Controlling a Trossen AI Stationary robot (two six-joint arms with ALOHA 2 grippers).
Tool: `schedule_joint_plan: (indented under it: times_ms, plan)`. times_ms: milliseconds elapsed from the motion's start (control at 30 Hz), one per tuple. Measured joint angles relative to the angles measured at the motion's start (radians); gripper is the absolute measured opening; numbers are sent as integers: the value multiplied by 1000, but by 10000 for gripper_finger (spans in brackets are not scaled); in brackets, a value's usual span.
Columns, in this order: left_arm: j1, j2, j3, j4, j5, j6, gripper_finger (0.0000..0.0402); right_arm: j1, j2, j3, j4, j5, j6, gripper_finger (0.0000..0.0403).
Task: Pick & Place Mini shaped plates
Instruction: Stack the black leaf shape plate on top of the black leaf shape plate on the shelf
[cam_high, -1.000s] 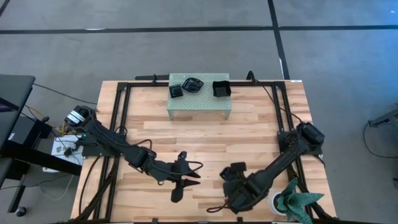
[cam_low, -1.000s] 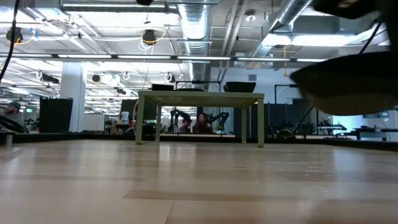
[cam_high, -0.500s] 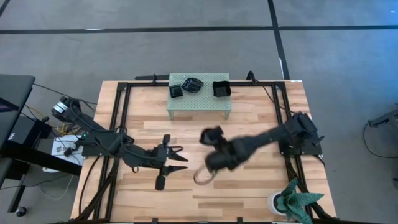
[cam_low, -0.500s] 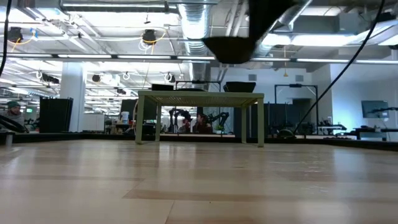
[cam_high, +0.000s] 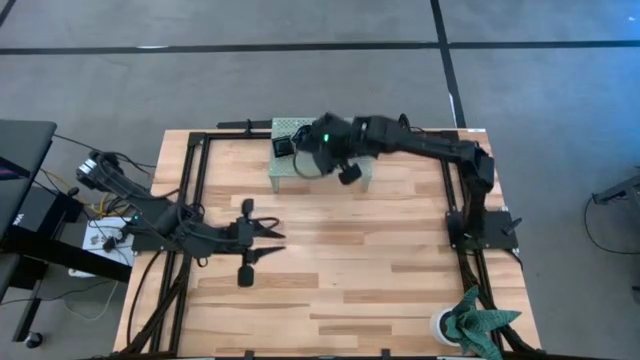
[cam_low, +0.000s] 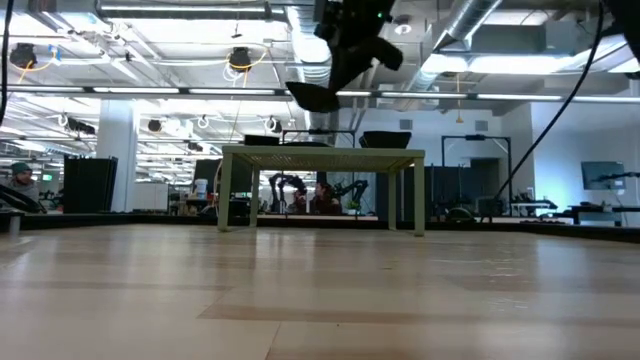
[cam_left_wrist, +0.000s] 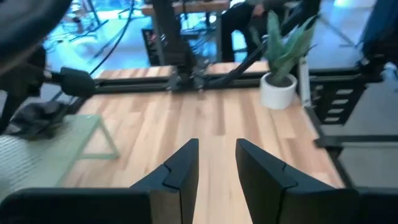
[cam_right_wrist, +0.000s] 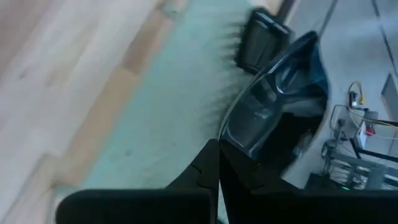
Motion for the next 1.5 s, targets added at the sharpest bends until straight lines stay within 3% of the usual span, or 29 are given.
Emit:
schedule_joint_plan:
  times_ms: [133, 233, 533, 1300, 1500]
  plan:
    - [0, -40, 0, -40, -33, -1, 108, -87, 4, 0, 62, -29, -45, 0]
    - [6, -61, 0, -41, -36, -1, 108, -122, 4, 0, 108, -107, -44, 0]
    - [6, -64, 0, -47, -43, 4, 108, -159, 4, -19, 152, -164, 96, 0]
    - [6, -64, 0, -46, -43, -1, 108, -162, 5, -153, 224, -112, 68, 0]
    - [6, -64, 0, -46, -43, -1, 108, -148, 3, -152, 317, -97, 35, 0]
